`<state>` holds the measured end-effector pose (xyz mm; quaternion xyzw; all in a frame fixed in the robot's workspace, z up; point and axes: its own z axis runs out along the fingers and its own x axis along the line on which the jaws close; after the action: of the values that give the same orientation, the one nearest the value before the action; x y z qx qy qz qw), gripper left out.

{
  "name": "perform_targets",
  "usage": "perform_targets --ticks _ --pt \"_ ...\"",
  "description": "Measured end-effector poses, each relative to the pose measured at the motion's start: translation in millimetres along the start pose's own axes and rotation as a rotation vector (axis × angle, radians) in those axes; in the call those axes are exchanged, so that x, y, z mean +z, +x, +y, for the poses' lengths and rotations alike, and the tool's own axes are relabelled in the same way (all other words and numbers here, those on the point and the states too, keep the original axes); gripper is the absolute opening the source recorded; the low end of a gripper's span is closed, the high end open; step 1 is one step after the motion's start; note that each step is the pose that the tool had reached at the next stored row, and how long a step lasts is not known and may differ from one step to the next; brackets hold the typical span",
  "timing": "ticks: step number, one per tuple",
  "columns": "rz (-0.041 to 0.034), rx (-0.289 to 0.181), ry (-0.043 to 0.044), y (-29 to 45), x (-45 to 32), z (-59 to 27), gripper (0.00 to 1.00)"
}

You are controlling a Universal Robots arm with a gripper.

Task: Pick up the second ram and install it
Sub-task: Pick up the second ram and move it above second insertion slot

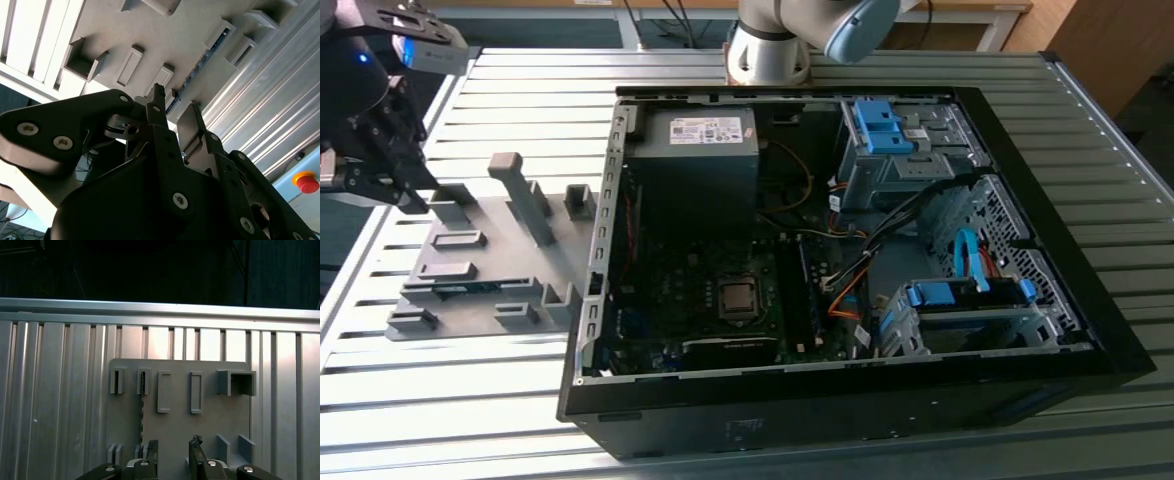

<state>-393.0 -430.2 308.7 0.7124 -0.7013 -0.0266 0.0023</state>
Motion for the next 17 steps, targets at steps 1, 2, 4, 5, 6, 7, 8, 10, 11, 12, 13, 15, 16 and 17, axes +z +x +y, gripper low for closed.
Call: perform_targets --ticks 1,2,4,5,6,7,8,10,11,12,13,15,16,17 --pt "0.0000 0.000 0.0001 0.0 0.2 0.0 0.38" --pt "-0.0001 0.000 0.0000 0.1 0.4 0.0 0.38" --pt "0.0000 0.000 0.0000 0.1 0.8 0.0 0.38" --pt "0.0000 0.000 0.0000 0.2 1.0 0.0 0.38" --pt "0.0000 0.000 0.0000 0.2 1.2 -0.1 0.38" --pt "0.0000 0.000 0.0000 0.2 1.4 -0.1 0.38" --pt "0.0000 0.000 0.0000 0.3 1.6 -0.1 0.38" --pt "0.0000 0.000 0.0000 0.3 2.0 -0.1 0.38" --pt "0.0000 0.000 0.0000 0.4 2.3 -0.1 0.38" --pt "-0.0001 0.000 0.0001 0.5 2.6 -0.1 0.38" --pt "-0.0001 0.000 0.0000 0.6 2.9 -0.1 0.38" --pt "-0.0001 0.000 0.0000 0.8 3.6 -0.1 0.38" --pt "-0.0001 0.000 0.0001 1.2 4.0 -0.2 0.38" --pt "0.0000 0.000 0.0000 1.8 4.4 -0.2 0.38"
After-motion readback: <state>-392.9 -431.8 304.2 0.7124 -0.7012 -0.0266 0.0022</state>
